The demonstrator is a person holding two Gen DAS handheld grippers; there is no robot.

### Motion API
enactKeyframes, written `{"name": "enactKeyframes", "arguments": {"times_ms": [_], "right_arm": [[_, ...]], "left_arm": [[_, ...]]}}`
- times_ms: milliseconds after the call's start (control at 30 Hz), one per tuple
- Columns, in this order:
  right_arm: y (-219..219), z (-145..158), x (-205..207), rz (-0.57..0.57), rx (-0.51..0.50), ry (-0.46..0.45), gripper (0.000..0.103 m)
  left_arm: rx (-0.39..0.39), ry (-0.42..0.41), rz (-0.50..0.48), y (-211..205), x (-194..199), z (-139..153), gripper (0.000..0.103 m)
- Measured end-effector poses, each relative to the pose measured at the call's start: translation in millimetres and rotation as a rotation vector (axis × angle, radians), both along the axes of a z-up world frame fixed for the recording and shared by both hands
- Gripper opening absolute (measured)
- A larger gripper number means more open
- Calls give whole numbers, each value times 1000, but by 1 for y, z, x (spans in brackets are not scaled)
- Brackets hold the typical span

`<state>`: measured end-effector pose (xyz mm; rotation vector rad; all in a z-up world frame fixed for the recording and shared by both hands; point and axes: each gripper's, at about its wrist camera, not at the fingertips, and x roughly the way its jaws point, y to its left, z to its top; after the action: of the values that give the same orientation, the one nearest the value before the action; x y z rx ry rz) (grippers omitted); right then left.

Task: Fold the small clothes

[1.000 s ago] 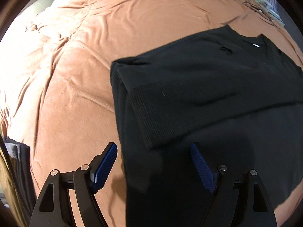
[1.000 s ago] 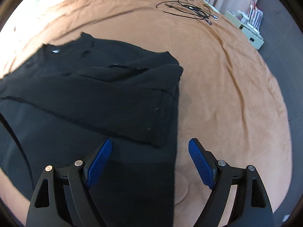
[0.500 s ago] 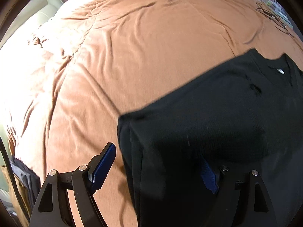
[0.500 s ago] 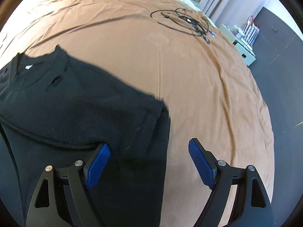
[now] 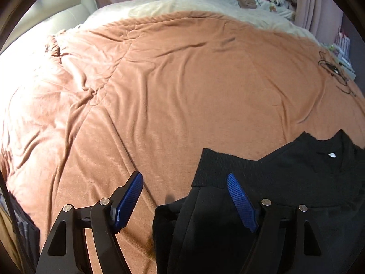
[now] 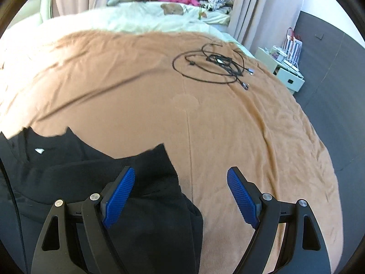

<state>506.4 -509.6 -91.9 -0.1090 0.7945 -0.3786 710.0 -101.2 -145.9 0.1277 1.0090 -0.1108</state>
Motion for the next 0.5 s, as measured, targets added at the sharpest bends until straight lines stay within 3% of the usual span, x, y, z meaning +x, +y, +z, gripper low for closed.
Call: {"name": "enactKeyframes", "arguments": {"times_ms": [167, 333, 467, 500], "right_arm": [[-25, 1, -23, 31, 154, -29, 81], [-54, -13, -20, 42, 269, 15, 75], [-75, -27, -1, 47, 349, 69, 57], [-78, -30, 3, 47, 371, 76, 52]], "left_arm": [[-48, 47, -13, -8, -7, -14, 73], [-82, 97, -48, -19, -10, -29, 67], [-109, 138, -63, -27, -4, -43, 47], [-114, 139, -63, -28, -3, -45, 47]]}}
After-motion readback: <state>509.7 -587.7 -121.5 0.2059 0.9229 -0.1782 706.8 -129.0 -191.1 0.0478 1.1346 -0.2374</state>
